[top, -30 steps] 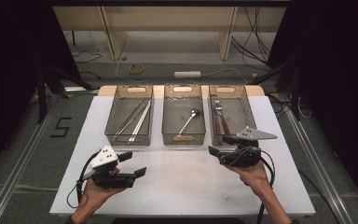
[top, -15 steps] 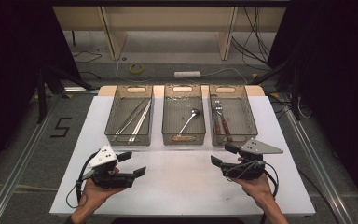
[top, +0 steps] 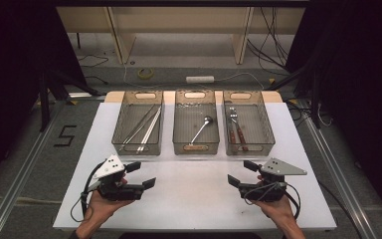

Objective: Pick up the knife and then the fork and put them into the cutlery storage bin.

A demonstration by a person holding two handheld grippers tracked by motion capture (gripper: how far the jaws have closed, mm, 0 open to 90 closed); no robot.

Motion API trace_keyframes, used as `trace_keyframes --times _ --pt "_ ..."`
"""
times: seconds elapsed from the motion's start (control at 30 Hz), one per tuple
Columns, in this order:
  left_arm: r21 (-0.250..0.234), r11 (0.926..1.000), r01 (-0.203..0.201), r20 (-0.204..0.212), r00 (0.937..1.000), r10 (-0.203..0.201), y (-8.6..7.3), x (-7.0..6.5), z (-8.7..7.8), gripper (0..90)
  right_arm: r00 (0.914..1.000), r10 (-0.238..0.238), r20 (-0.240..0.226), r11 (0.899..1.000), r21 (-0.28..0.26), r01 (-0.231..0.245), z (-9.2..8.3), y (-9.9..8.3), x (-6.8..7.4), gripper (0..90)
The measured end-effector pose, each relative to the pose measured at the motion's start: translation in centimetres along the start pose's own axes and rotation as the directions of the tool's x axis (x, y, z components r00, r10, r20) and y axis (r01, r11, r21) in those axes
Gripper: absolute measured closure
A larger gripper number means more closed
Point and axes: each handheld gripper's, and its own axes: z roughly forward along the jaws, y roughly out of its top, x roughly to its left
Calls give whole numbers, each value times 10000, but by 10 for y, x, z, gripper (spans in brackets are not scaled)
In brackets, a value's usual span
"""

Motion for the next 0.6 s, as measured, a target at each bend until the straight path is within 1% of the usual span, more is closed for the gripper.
trace_keyframes --times 0.13,0.23,0.43,0.6 --pt "-26 10000 49 12 10000 -49 0 0 0 199 9998 -144 99 9998 104 143 -3 -4 2 222" --pt "-2 10000 4 38 10000 -4 0 0 0 199 9999 5 137 9999 122 -7 -5 -7 1 222" --pt "-22 10000 21 44 10000 -21 0 0 0 199 9995 19 303 9999 141 -23 -9 -8 -1 221" --pt "-13 10000 28 37 10000 -28 0 0 0 199 9994 39 330 9998 169 -44 -8 -8 -1 220"
